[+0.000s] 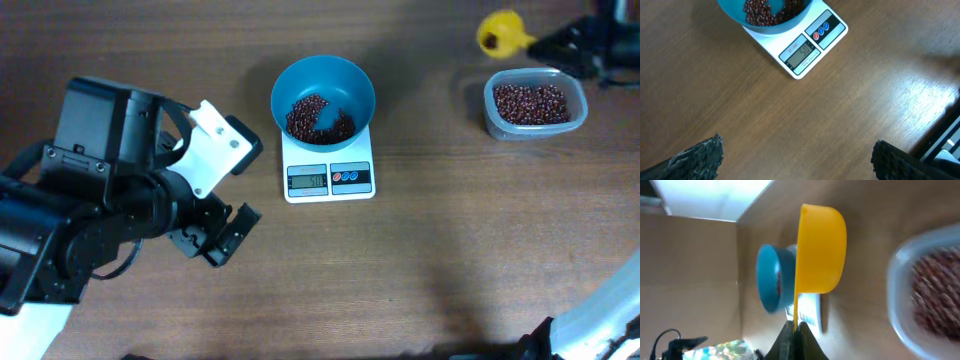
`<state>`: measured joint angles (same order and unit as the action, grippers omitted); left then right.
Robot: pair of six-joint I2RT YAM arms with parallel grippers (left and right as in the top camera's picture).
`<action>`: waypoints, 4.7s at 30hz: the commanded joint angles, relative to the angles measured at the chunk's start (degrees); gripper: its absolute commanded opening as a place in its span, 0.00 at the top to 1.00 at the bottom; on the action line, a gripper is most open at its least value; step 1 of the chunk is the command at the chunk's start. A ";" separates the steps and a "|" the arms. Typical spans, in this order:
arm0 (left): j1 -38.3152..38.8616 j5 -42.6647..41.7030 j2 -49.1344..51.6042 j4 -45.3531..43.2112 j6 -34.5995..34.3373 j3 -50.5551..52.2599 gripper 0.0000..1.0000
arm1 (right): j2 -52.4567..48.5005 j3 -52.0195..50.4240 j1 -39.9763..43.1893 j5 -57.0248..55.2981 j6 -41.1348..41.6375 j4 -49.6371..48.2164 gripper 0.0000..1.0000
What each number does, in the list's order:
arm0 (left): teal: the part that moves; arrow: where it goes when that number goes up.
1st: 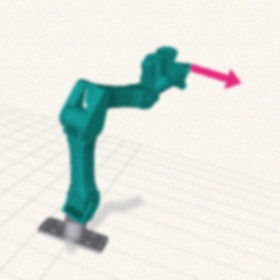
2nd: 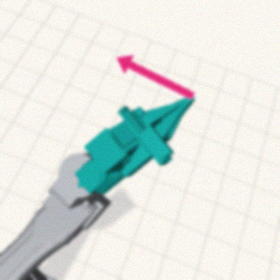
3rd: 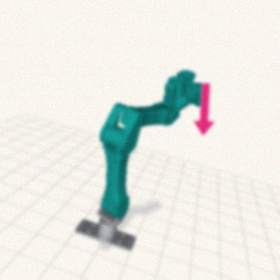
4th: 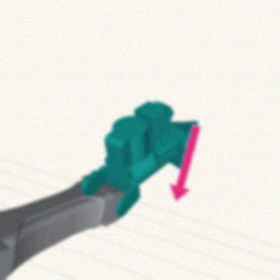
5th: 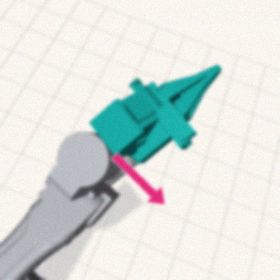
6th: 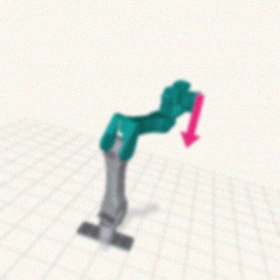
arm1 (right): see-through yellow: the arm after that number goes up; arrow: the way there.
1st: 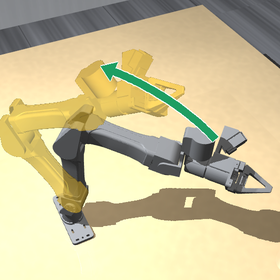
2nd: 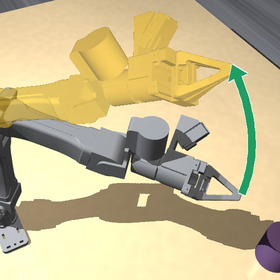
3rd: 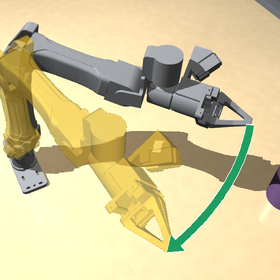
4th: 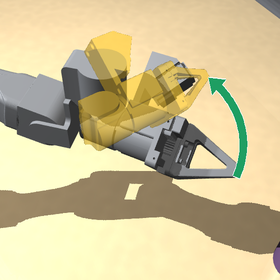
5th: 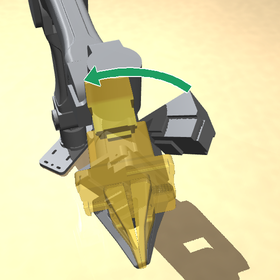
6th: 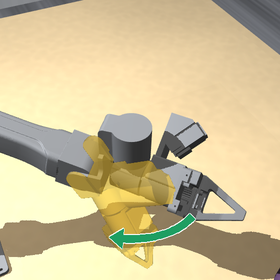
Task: Scoop item into bowl and weigh 50g on scale
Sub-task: 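Move the scoop with the right gripper over the bean tub, then carry the scoop with the right gripper down to the table front-right, then lower the scoop onto the table and open the right gripper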
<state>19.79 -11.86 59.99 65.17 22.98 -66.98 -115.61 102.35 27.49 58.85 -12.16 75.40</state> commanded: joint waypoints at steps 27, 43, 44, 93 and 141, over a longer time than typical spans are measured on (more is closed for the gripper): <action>-0.20 -0.83 -0.09 0.07 0.52 -0.35 0.02 | 2.62 8.04 -19.91 -75.63 5.46 2.27 0.96; -0.20 -0.83 -0.09 0.07 0.52 -0.35 0.01 | 44.37 27.89 -3.41 -37.77 7.96 21.92 0.96; -0.20 -0.83 -0.09 0.04 0.52 -0.35 0.01 | 48.63 25.09 -3.41 -40.06 7.96 21.92 0.96; -0.20 -0.83 -0.09 0.04 0.52 -0.35 0.01 | 109.66 -92.30 -3.45 -26.84 47.19 -37.48 0.62; -0.20 -0.83 -0.09 0.07 0.52 -0.35 0.01 | 43.19 -76.72 -3.48 -25.11 56.02 -41.42 0.01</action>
<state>19.68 -12.05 60.12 65.32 22.98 -66.98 -71.59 23.18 23.92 42.26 41.60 30.41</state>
